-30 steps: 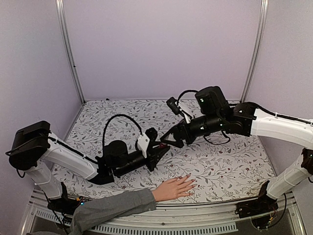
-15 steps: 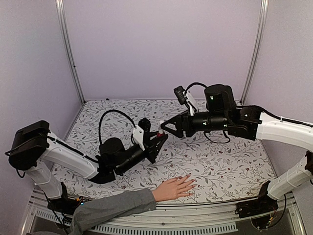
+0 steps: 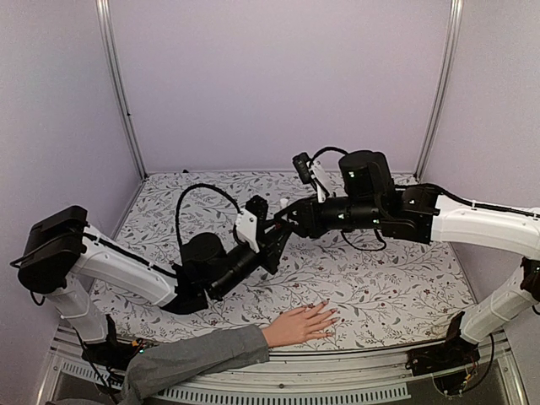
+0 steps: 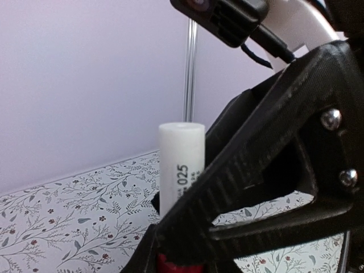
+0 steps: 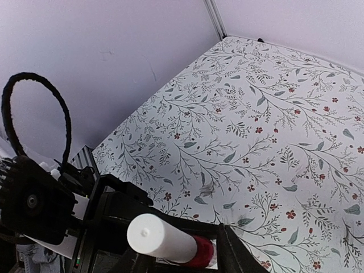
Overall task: Paint the nails
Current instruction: Unscrew the nail polish bottle.
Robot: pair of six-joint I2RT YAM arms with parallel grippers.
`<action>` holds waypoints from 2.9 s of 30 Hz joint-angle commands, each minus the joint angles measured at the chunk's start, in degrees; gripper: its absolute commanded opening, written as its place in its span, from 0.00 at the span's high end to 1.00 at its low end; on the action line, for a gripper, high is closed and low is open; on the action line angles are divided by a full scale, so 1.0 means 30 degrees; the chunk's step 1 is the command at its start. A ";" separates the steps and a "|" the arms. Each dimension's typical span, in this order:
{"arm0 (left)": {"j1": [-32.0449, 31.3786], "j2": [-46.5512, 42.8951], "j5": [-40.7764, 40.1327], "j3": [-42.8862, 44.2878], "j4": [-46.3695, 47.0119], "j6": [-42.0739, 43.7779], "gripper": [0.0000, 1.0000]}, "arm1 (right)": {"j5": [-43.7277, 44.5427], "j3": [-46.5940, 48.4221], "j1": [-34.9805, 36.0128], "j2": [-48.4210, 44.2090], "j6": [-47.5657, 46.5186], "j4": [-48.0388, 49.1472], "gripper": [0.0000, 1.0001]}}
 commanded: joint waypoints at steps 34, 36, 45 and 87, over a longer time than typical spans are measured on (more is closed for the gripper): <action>-0.0507 0.0605 -0.0701 0.1211 -0.1879 -0.0382 1.00 | 0.1354 0.0829 0.0225 0.0275 -0.0351 0.0298 0.97; -0.0457 0.0383 0.0062 0.0934 -0.1667 -0.0512 1.00 | 0.0582 0.0585 0.0222 0.0142 -0.0795 0.0705 0.99; 0.0335 -0.0645 0.8604 -0.0787 0.1112 -0.1117 1.00 | -0.3039 0.0031 0.0221 -0.0743 -0.3264 0.1710 1.00; 0.1236 -0.4506 1.0205 -0.1718 -0.0609 0.0314 1.00 | -0.9047 -0.0434 0.0104 -0.2156 -0.5453 0.2691 0.42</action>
